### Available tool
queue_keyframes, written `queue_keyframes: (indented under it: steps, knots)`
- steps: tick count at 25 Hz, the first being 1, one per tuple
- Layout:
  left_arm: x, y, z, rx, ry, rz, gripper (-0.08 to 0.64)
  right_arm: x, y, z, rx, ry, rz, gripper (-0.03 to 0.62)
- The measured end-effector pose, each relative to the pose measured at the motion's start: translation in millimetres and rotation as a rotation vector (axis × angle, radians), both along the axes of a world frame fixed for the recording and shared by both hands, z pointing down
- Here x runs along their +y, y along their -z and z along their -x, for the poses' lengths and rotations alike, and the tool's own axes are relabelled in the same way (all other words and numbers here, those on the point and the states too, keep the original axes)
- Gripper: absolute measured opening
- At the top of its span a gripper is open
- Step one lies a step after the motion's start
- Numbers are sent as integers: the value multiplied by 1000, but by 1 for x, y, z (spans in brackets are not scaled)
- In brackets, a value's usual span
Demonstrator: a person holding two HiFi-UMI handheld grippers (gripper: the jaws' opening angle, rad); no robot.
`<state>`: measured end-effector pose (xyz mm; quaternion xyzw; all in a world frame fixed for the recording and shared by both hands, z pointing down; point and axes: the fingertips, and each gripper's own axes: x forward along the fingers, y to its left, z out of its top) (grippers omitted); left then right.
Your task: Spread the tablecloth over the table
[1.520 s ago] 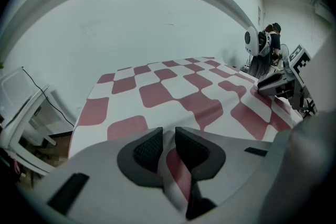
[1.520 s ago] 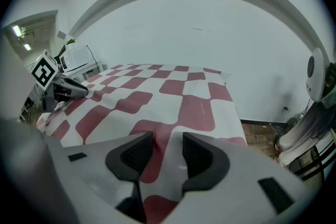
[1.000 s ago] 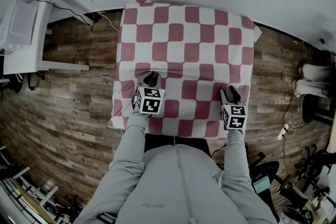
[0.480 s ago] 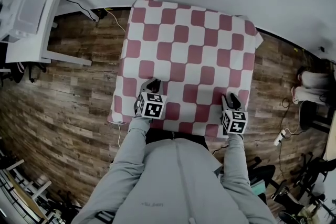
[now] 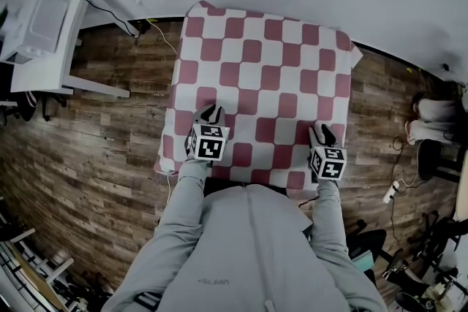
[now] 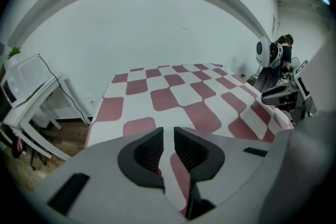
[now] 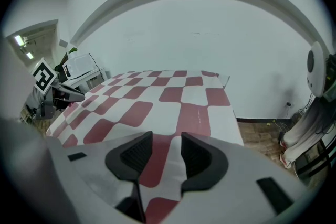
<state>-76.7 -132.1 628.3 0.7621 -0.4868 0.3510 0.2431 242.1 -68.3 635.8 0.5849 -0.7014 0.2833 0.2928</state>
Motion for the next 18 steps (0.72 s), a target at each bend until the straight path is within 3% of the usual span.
queue_keyframes:
  steps: [8,18]
  knots:
    - [-20,39,0,10,-19,-97,67,-30,42,14,31,50,-111,175]
    - [-52,127,-14,54,-64,-310,67,-67,133,25,79,118,-319,155]
